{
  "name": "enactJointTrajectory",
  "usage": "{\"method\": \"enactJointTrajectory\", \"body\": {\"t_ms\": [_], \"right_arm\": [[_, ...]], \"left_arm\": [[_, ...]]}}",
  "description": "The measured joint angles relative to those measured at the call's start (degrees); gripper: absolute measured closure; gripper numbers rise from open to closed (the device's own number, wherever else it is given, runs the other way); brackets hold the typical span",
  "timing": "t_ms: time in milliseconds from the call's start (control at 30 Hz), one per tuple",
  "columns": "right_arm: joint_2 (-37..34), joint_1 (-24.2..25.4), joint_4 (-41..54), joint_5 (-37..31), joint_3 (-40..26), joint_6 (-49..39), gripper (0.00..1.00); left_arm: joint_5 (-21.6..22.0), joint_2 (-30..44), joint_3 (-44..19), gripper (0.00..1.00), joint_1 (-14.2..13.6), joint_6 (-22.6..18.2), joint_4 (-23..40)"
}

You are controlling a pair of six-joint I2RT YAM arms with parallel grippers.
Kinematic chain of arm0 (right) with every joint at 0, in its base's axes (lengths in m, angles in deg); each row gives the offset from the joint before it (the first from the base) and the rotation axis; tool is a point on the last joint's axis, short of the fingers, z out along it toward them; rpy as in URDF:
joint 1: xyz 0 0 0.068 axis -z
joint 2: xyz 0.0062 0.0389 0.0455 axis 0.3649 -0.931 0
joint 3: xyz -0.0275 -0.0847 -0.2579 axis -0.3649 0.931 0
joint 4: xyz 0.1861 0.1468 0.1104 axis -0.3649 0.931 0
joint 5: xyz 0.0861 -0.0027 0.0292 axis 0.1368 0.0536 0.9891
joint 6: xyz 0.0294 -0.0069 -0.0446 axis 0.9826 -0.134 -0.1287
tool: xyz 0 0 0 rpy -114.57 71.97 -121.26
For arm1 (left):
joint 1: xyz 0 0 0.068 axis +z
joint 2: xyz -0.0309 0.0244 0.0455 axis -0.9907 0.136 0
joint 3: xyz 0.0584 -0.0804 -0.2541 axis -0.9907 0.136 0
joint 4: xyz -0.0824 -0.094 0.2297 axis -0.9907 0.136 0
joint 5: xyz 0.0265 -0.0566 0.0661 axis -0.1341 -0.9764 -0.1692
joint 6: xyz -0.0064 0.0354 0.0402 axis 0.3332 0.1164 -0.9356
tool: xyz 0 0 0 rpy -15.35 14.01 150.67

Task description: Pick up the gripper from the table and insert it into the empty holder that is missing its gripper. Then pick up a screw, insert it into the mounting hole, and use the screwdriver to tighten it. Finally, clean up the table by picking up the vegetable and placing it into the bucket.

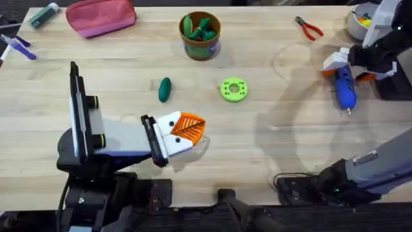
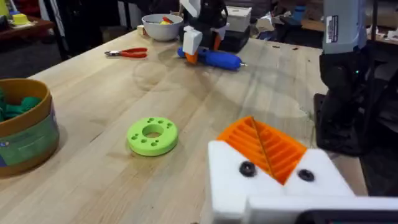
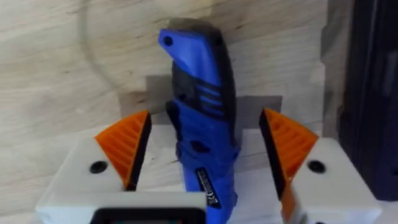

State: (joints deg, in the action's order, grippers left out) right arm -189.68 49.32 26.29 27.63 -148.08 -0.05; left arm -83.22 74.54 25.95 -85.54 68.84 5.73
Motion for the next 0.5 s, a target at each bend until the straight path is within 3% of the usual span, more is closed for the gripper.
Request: {"method": "enactJointTrajectory", "body": {"t_ms": [300, 500], "right_arm": [[0.0, -0.04, -0.79, 1.4, 0.0, -2.64, 0.01], [0.0, -2.25, -0.9, -1.75, 0.0, -3.8, 0.012]], "left_arm": [[0.0, 0.0, 0.0, 0.984, 0.0, -0.01, 0.0], [0.0, 0.0, 0.0, 0.984, 0.0, 0.01, -0.01]]}}
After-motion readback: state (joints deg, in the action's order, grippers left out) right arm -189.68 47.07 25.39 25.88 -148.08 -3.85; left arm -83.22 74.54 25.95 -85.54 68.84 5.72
